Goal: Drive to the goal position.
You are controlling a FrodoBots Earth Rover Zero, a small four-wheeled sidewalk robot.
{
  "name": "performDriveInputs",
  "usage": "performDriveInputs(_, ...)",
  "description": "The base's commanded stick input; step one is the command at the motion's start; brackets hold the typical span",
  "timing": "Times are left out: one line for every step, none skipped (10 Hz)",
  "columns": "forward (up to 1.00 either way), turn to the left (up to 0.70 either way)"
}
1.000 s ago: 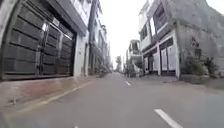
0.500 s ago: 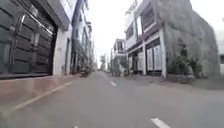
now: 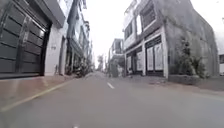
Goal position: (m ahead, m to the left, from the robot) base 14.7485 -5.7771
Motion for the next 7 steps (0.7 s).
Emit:
performDriveInputs(1.00, 0.00)
performDriveInputs(1.00, 0.00)
performDriveInputs(1.00, 0.00)
performDriveInputs(1.00, 0.00)
performDriveInputs(1.00, 0.00)
performDriveInputs(1.00, 0.00)
performDriveInputs(1.00, 0.00)
